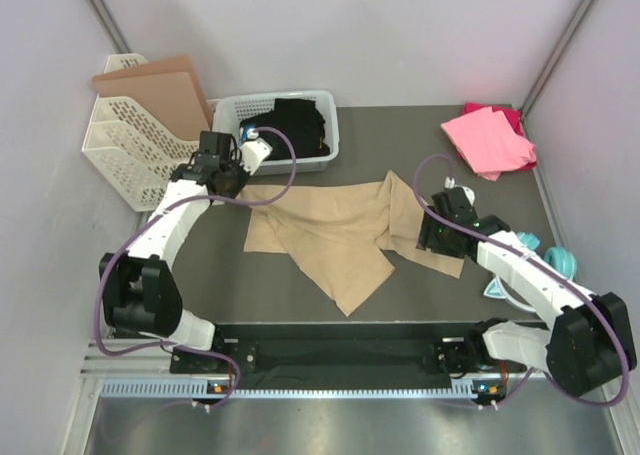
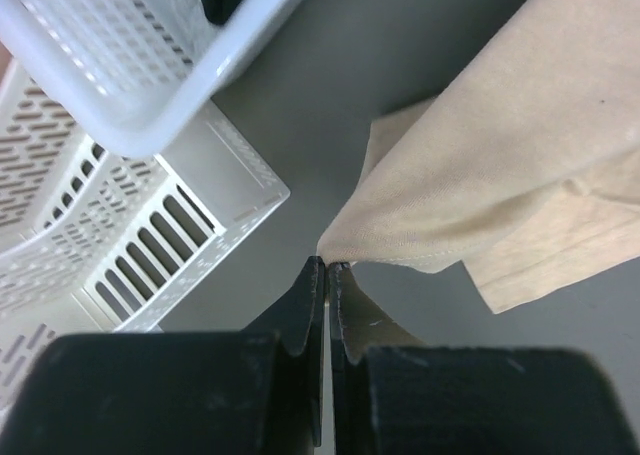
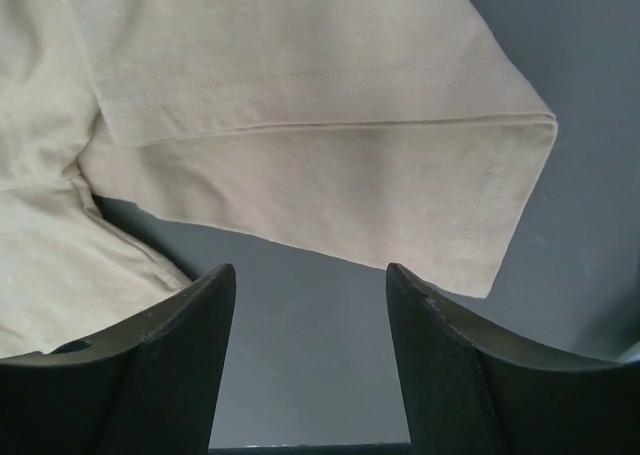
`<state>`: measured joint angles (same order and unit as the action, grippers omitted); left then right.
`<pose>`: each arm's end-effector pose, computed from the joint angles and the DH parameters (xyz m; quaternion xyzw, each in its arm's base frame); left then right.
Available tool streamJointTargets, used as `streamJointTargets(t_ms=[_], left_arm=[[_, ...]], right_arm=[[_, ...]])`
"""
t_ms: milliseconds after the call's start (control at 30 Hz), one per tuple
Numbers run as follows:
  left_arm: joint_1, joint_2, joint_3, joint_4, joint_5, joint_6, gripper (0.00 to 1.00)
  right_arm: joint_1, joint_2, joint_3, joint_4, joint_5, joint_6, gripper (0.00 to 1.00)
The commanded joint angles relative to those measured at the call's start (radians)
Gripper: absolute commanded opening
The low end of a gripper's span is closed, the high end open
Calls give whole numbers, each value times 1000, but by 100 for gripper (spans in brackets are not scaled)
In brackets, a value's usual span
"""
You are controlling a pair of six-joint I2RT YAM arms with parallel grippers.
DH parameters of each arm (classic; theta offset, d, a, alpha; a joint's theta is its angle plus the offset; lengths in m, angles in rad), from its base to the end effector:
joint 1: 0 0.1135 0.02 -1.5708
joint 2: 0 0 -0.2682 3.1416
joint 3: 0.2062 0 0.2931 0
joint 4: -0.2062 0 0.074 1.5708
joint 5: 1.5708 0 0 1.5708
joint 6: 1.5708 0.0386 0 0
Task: Fold and stack the t-shirts
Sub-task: Flatten out the tshirt
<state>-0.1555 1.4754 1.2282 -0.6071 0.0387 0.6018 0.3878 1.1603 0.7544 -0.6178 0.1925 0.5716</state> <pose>0.3566 -0.0574 0.2836 0.3524 0.8675 0.0599 0.3459 0.2421 0.0909 0.2057 0.1138 0.9519 0.0420 0.2813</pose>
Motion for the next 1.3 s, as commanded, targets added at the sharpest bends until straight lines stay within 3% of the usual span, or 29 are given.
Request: streamJointTargets(t_ms=[0, 100, 233, 433, 1033, 1200, 1267], left_arm=[[36, 19, -38, 102, -30, 41, 0], [36, 48, 19, 89, -20, 21, 0], [36, 126, 131, 12, 16, -16, 0], [36, 148, 133, 30, 20, -31, 0], [36, 94, 90, 33, 53, -43, 0], [34, 85, 80, 29, 52, -40, 0], [36, 83, 77, 27, 52, -40, 0]], right_arm=[[-6, 12, -6, 59, -4, -7, 61], [6, 29, 13, 88, -98, -18, 58], [148, 48, 57, 90, -168, -16, 57], [307, 75, 1, 162, -246, 91, 57], [321, 243, 5, 217, -125, 33, 52], [321, 280, -9, 266, -131, 31, 45], [321, 289, -20, 297, -136, 31, 33]])
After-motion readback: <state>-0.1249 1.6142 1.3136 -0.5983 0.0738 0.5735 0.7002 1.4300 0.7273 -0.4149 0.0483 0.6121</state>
